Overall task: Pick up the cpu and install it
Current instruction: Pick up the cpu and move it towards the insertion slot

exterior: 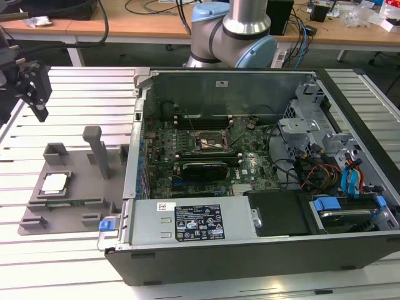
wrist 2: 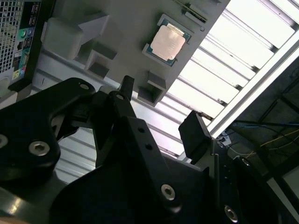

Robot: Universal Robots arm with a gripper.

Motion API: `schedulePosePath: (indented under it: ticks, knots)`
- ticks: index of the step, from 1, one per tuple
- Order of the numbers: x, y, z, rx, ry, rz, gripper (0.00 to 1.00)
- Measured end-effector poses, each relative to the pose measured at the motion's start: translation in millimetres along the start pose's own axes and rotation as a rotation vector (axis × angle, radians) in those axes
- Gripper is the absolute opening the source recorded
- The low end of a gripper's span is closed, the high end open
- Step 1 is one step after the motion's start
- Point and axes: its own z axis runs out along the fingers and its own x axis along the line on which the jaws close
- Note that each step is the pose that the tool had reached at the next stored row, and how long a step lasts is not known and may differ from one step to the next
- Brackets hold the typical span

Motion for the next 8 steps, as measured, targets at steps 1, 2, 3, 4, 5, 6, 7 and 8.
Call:
schedulePosePath:
  ticks: [1, 2, 3, 4, 5, 6, 7, 8]
  knots:
    - [0.0, 0.0, 1.2, 0.0000, 0.0000, 0.000, 0.66]
    - [0.0, -0.1, 1.8, 0.0000, 0.0000, 0.000, 0.66]
    - [0.1, -0.1, 2.5, 0.0000, 0.0000, 0.000, 0.66]
    - [0.1, -0.1, 3.3, 0.0000, 0.0000, 0.000, 0.66]
    - [0.1, -0.1, 4.4, 0.0000, 0.0000, 0.000, 0.66]
    - [0.1, -0.1, 4.9, 0.0000, 0.0000, 0.000, 0.66]
    - [0.1, -0.1, 5.8, 0.0000, 0.0001, 0.000, 0.66]
    - [0.2, -0.2, 7.5, 0.0000, 0.0000, 0.000, 0.66]
